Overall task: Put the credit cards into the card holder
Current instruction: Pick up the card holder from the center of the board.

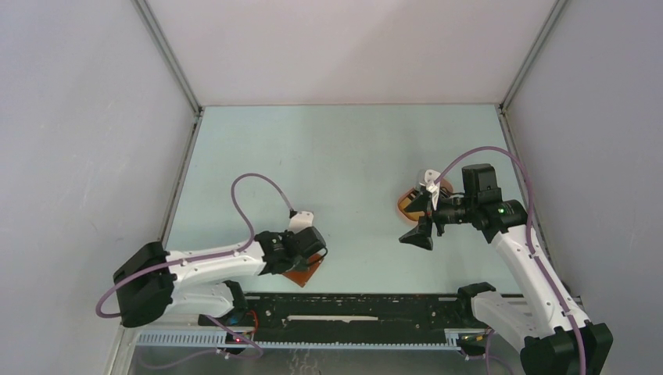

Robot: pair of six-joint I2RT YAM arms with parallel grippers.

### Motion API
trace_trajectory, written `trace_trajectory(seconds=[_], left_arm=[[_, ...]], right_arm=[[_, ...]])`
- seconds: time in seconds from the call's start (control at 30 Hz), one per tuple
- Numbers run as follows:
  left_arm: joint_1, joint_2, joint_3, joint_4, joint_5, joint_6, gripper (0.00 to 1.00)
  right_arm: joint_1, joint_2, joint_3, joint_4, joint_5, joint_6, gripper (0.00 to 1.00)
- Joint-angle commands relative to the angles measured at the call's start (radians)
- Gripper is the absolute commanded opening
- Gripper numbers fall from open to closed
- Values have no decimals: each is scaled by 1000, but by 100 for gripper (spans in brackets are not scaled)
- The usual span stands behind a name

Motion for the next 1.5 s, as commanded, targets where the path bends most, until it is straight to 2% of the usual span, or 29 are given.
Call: trace_trajectory(seconds=[0.0,0.53,0.7,0.97,1.27,1.47], left_arm=[[-4,-70,-28,-44,-2,-48,35],[-4,53,-65,30,22,-36,40],[-2,95,-69,49,22,-30,33],[0,101,-69,65,19,-15,1],[-1,-66,-78,70,-16,9,0],[-1,-211,-56,169,-14,129,0]], right_arm=[[6,-11,3,17,-11,10,100],[6,-19,3,15,-13,11,100],[6,-19,4,14,-16,11,100],[6,-17,4,12,-20,10,100],[9,-9,4,8,-40,10,100],[19,55,3,15,-117,45,100]])
